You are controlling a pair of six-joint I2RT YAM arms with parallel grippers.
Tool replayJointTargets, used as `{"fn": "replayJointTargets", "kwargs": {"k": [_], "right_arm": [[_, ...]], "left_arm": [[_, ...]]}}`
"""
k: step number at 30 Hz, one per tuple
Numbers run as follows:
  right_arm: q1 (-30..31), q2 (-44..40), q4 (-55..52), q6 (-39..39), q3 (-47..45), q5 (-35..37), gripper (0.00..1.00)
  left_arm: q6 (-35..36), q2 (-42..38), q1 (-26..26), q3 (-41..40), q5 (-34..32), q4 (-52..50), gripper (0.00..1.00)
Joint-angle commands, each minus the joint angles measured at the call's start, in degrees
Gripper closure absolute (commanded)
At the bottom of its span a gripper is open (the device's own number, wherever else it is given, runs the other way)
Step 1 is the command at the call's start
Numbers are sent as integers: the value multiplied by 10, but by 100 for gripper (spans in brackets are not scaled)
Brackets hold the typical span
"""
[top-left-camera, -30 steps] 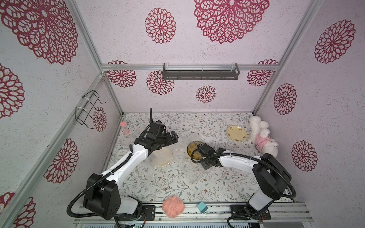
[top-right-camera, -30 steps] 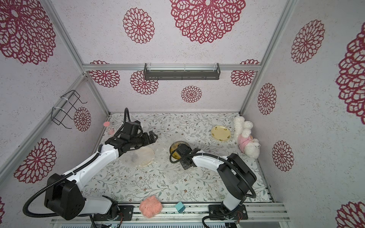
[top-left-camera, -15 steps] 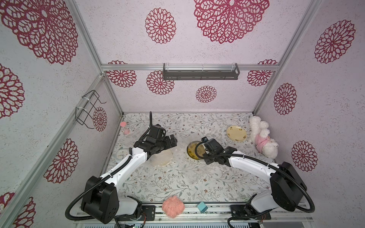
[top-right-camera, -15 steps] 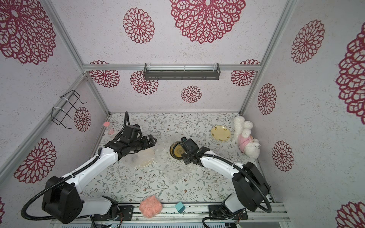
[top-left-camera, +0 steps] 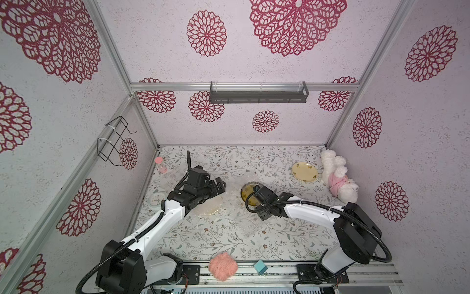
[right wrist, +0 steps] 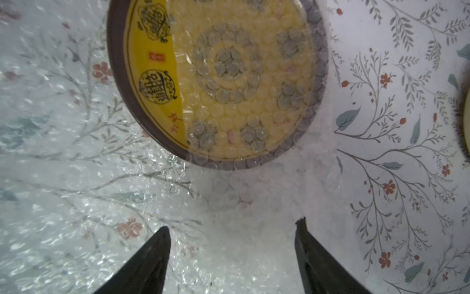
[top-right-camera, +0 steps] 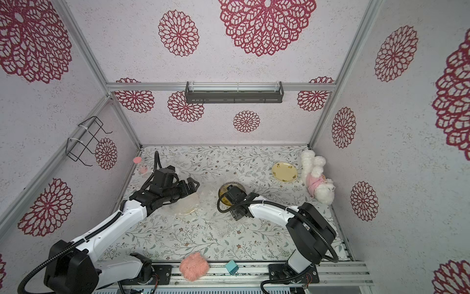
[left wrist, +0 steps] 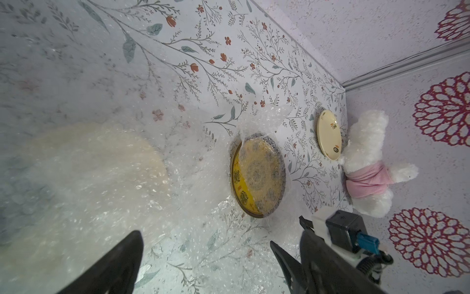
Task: Unpack dinner plates from bubble wrap
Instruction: Unwrap the bubble wrap at the center of the board.
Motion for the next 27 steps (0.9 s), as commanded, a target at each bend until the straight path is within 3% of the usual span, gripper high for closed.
{"fn": "replayJointTargets", "kwargs": {"k": [1, 12, 18, 20, 24, 27], "right_arm": [[14, 14, -3, -1, 19, 43, 22], [29, 67, 7, 17, 35, 110, 26], [29, 77, 28, 20, 29, 141, 38], [29, 72, 37, 17, 25, 143, 48], [29, 67, 50, 12, 21, 142, 78], [28, 57, 53, 10, 18, 140, 88]], "left_arm": [[-17, -10, 6, -5, -5, 18, 3], [-28, -9, 5, -12, -8, 26, 3], [-28, -16, 6, -16, -14, 20, 3], [-27, -18, 7, -16, -16, 18, 2], [-27, -18, 7, -16, -19, 17, 3], [-28, -16, 7, -17, -18, 16, 3]]}}
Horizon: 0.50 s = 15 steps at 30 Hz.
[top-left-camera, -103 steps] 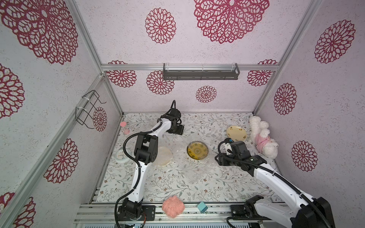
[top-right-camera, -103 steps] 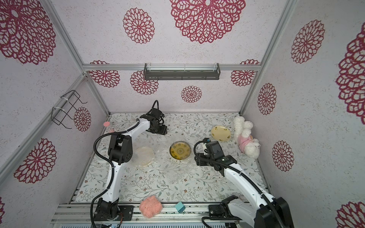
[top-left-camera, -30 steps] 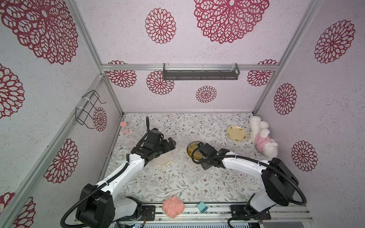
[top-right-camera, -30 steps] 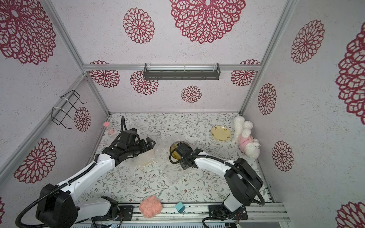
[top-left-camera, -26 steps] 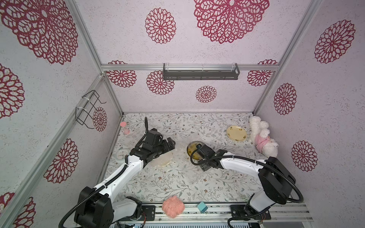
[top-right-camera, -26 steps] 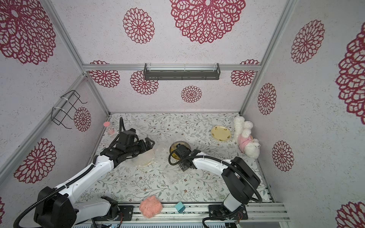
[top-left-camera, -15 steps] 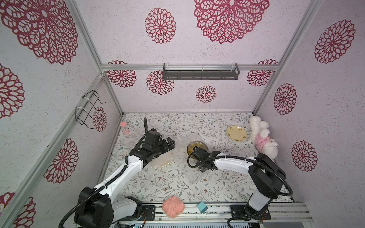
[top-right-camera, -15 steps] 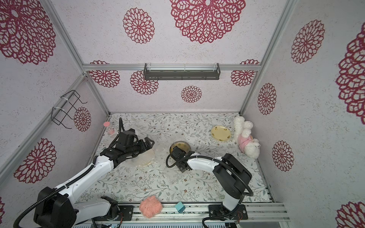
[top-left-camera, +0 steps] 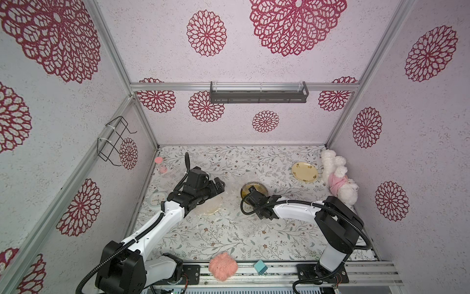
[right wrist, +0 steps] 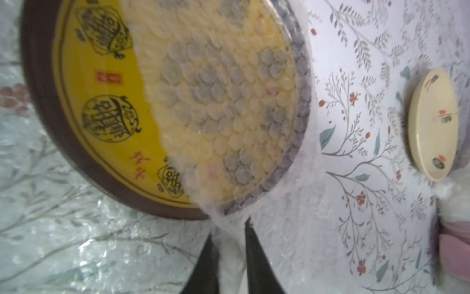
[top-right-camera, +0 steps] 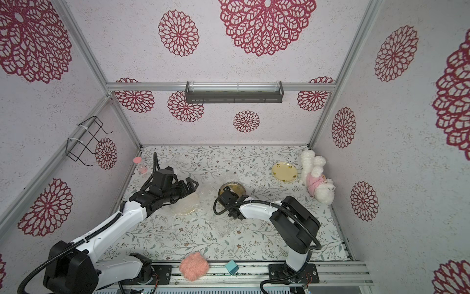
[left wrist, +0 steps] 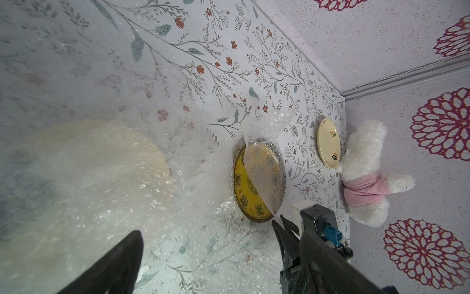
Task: Unpack dinner plates from bubble wrap
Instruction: Unwrap the bubble wrap at the center of the board.
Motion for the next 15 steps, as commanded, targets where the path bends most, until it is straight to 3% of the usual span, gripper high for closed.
{"fn": "replayJointTargets", "kwargs": {"k": [1, 9, 15], "right_arm": [[1, -26, 5, -1, -1, 15, 89], [-12, -73, -10, 5, -7, -17, 97], [-71, -121, -11, 19, -15, -88, 98]], "left_arm": [[-8, -14, 4, -5, -11, 7, 3], [-9, -8, 3, -3, -6, 11, 3], [-6, 0, 3, 2, 0, 7, 3]]}}
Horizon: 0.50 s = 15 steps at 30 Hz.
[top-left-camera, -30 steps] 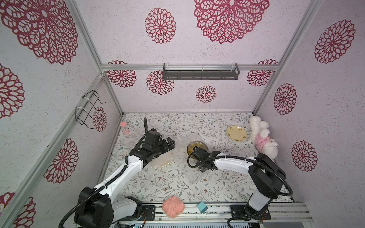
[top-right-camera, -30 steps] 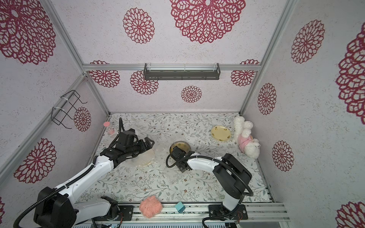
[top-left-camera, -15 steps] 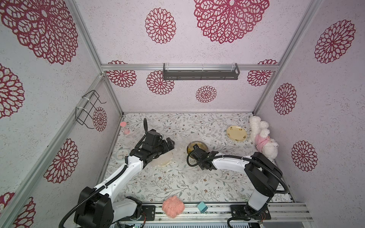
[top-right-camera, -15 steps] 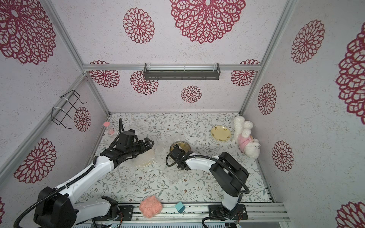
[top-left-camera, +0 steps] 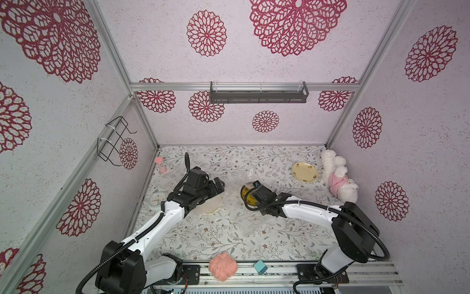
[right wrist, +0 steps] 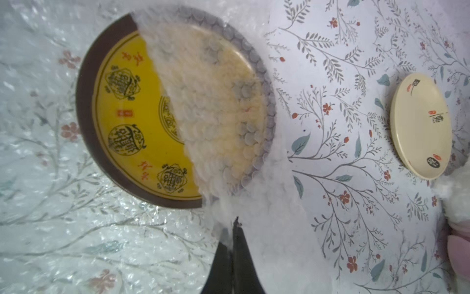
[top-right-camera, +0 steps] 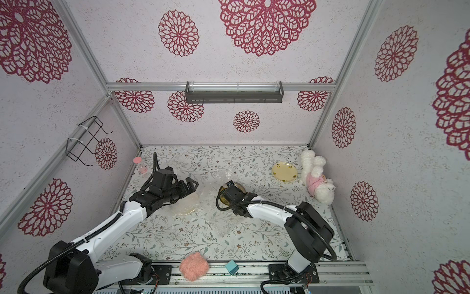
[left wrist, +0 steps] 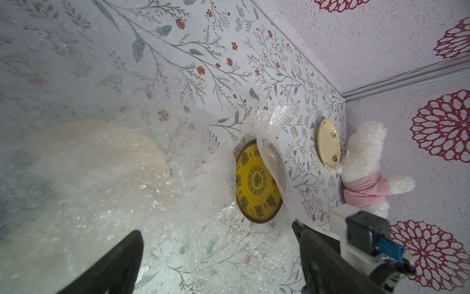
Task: Unpack dinner plates from bubble wrap
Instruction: Unwrap the bubble wrap at the center of the board.
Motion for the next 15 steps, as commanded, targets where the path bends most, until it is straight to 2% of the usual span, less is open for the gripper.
{"fn": "replayJointTargets", "kwargs": {"k": [1, 8, 15], "right_arm": [[-42, -37, -8, 19, -5, -48, 98], [-128, -52, 6, 14, -10, -112, 98], [-186, -43, 14, -3, -5, -143, 97]], "left_arm": [[-4, 2, 2, 3, 2, 5, 3], [-2, 4, 2, 3, 5, 2, 3], [0, 4, -5, 1, 5, 2, 3]]}}
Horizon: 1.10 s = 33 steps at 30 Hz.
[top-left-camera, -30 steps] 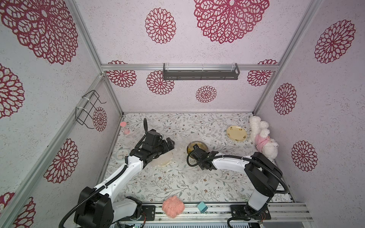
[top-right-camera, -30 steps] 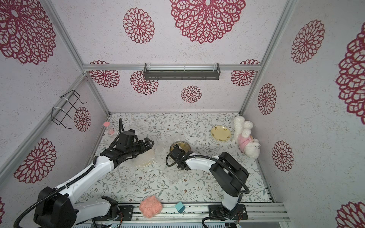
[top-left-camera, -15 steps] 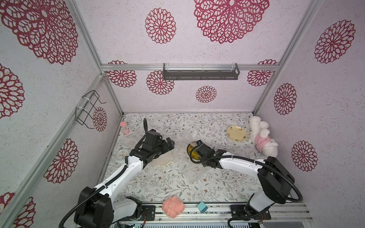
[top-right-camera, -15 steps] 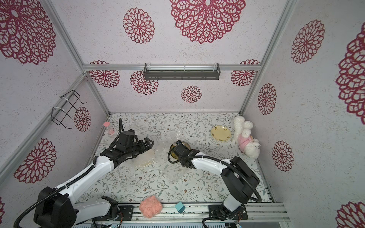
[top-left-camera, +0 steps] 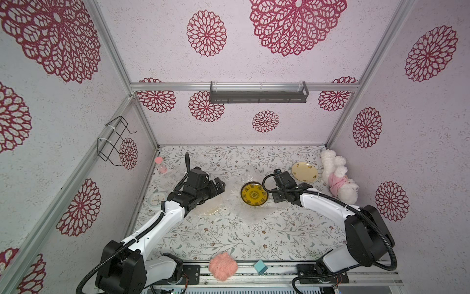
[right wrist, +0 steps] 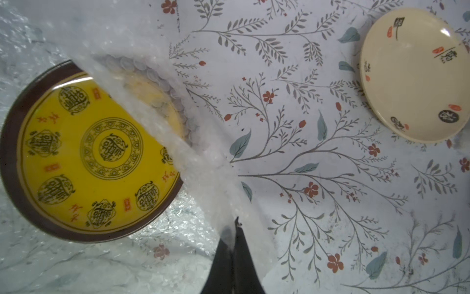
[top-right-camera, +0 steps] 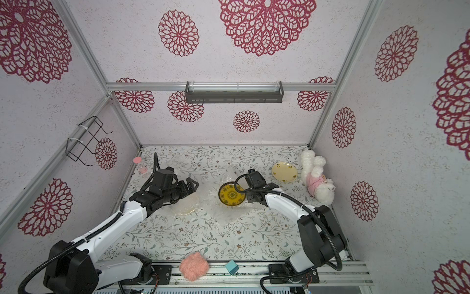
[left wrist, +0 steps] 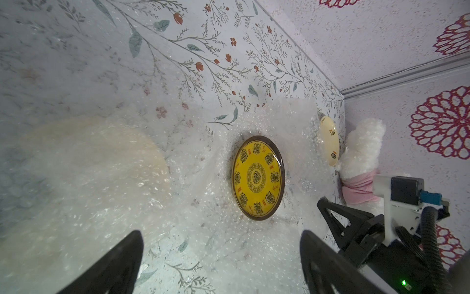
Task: Unpack dinner plates from bubble wrap
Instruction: Unwrap the bubble wrap at the center of the board.
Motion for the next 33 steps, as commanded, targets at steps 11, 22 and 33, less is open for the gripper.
{"fn": "replayJointTargets", "kwargs": {"k": [11, 22, 33], "right_arm": [[-39, 8, 12, -19, 13, -43, 97], [-39, 5, 11, -18, 12, -44, 97], [-39, -4, 10, -19, 5, -44, 97]], "left_arm": [[-85, 14, -111, -38, -53, 13, 3], [-195, 81, -206, -44, -95, 66, 3], [-197, 123, -216, -47, -107, 119, 17]]}}
